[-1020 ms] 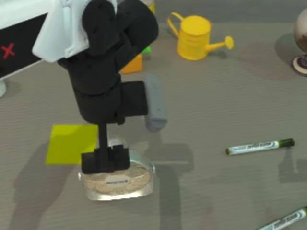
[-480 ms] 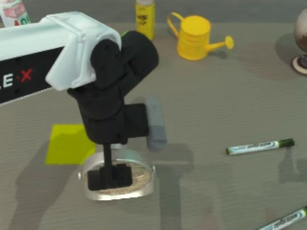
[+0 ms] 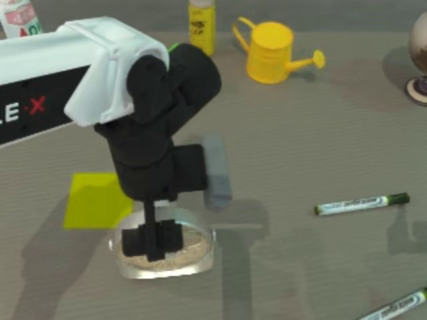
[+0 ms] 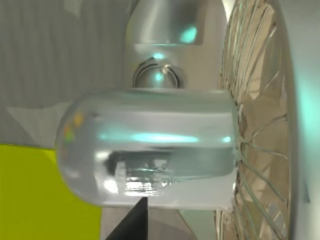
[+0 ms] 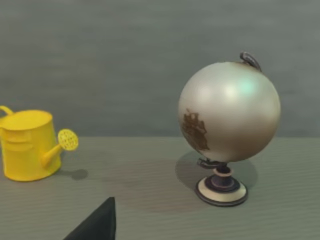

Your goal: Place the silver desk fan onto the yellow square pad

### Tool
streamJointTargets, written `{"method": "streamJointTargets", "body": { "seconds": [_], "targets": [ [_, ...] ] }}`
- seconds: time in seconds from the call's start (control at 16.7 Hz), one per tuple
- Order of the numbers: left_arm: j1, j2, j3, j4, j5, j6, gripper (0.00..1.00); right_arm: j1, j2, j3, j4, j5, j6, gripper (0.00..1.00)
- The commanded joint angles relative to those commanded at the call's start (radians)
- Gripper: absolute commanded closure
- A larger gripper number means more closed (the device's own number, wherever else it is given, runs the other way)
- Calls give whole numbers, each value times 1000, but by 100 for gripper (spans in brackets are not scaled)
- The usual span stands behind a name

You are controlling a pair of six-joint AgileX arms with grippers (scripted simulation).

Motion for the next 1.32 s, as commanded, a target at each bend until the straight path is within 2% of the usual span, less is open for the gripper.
{"method": "streamJointTargets", "body": {
  "seconds": [0.48, 1.08, 1.32],
  "targets": [
    [0, 0, 0, 0, 0, 0, 98, 0, 0, 0, 0, 0, 0, 0],
    [0, -1, 4, -4, 0, 2, 100, 0, 0, 0, 0, 0, 0, 0],
    [9, -7, 95, -102, 0, 1, 100, 0, 0, 0, 0, 0, 0, 0]
  ]
}}
